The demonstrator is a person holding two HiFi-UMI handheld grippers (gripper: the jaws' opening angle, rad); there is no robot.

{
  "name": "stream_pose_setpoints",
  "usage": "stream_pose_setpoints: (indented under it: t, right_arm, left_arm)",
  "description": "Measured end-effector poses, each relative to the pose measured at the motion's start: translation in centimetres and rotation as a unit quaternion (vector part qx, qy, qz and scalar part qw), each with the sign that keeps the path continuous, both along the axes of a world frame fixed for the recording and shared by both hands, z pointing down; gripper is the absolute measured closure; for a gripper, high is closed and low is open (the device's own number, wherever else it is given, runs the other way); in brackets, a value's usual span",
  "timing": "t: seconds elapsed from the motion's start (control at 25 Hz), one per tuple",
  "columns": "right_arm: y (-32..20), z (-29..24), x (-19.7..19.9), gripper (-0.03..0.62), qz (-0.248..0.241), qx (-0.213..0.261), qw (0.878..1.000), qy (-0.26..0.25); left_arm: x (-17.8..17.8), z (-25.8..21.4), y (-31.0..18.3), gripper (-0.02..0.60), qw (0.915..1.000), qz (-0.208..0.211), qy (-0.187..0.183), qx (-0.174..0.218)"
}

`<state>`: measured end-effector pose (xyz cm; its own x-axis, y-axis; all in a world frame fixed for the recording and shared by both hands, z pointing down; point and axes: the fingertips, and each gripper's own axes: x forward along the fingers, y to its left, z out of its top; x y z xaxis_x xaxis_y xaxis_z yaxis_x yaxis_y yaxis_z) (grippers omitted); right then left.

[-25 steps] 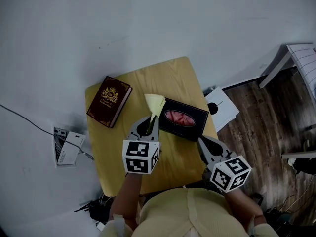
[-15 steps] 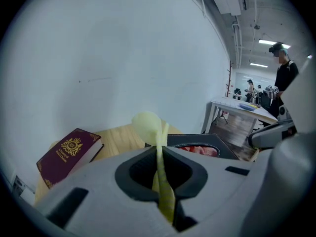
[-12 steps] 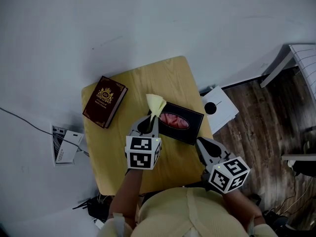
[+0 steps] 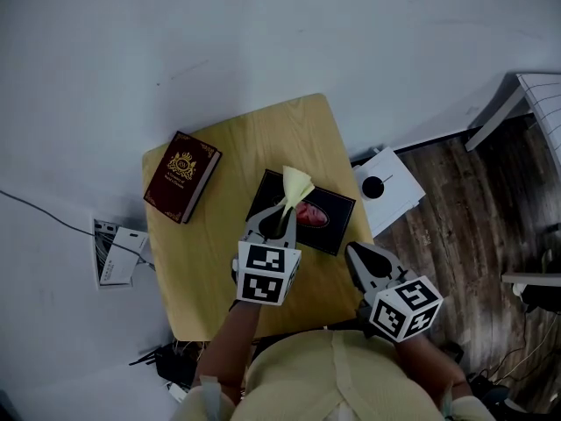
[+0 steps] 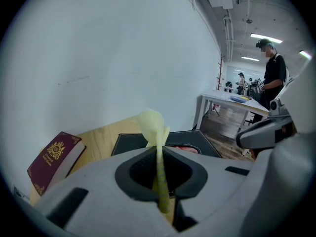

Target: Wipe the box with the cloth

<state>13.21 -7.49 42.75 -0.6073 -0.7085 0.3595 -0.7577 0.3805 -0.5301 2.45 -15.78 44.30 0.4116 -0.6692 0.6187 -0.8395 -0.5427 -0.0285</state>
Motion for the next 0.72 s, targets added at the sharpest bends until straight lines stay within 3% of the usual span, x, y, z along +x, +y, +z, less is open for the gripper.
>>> stream_pose_setpoints:
  t: [0.44,0.72]
  right_arm:
    - [0.8,0.8,1.6,0.563,-0.003,-0.008,1.000,-0.011]
    - [1.2,1.3,2.1,0.562,-0.002,-0.010,1.000,0.002]
  left_arm:
    - [6.7,0.6,2.5,0.552,0.9974,0.068,0.010,-0.025]
    - [8.7,0.8,3.9,0.552,0.9948,0.094,0.025,-0.029]
